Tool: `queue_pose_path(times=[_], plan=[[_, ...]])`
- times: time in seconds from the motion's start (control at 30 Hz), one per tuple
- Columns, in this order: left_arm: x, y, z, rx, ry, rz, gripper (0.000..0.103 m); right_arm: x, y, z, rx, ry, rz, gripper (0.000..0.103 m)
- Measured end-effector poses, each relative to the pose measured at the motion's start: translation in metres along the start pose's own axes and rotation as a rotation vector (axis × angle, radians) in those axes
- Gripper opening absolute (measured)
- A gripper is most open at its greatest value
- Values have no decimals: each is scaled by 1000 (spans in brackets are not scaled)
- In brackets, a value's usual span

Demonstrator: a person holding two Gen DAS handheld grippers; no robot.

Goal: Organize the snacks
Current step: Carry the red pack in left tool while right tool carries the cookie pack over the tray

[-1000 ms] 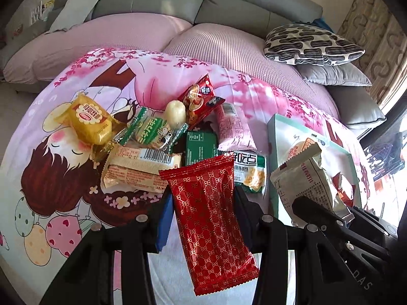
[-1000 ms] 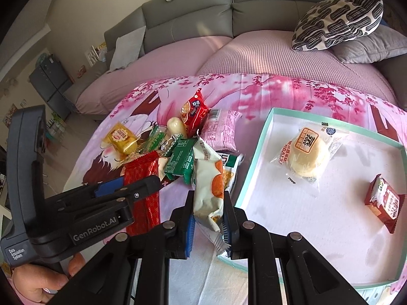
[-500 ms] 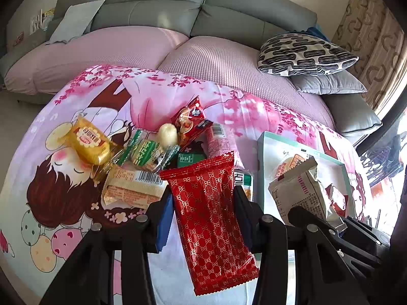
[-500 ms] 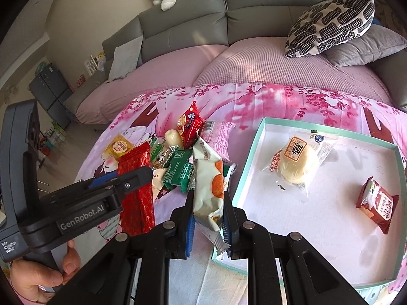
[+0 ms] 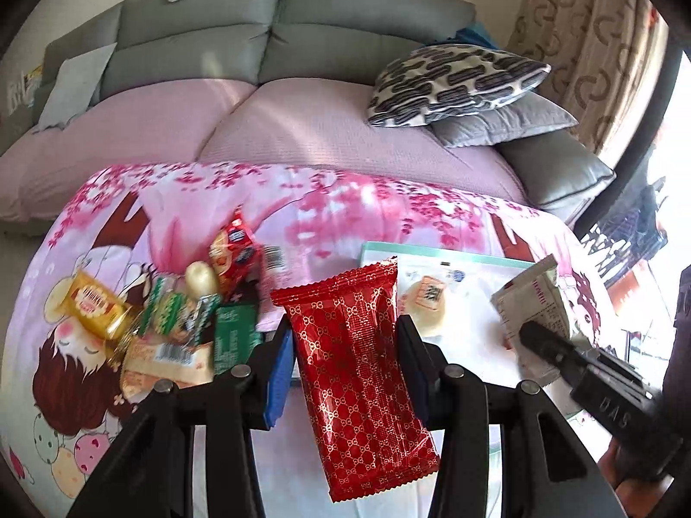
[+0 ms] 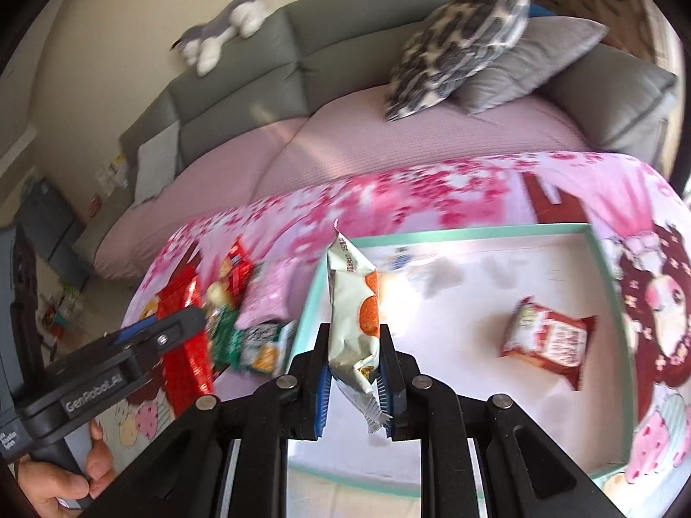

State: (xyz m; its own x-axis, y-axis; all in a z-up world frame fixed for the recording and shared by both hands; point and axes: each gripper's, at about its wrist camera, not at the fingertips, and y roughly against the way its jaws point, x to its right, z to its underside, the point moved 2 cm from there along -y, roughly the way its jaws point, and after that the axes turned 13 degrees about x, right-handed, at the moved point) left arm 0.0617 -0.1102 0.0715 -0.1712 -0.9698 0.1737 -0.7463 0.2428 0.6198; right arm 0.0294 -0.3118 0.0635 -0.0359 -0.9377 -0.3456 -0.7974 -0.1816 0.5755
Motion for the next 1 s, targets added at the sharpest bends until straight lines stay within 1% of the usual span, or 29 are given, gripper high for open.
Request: queue_pose_path(times=[0.1, 0.2, 0.3, 0.4, 0.57, 1.0], plan=[[19, -5, -2, -7, -30, 33, 47, 31, 11, -7, 33, -61, 73, 20], [37, -11, -1, -20, -62, 61, 47, 55, 19, -13, 57, -112, 124, 20], [54, -18, 0, -32, -95, 77, 47, 65, 26, -15, 75, -133, 145, 20], [68, -25, 3, -44, -123, 93, 47, 66, 24, -16, 71, -133, 147, 20], [79, -38, 11, -75, -144, 106, 47, 62, 14, -7, 23, -110, 131, 20], [75, -67, 37, -173, -126, 102, 47, 52, -24, 19, -137, -82, 110, 20]])
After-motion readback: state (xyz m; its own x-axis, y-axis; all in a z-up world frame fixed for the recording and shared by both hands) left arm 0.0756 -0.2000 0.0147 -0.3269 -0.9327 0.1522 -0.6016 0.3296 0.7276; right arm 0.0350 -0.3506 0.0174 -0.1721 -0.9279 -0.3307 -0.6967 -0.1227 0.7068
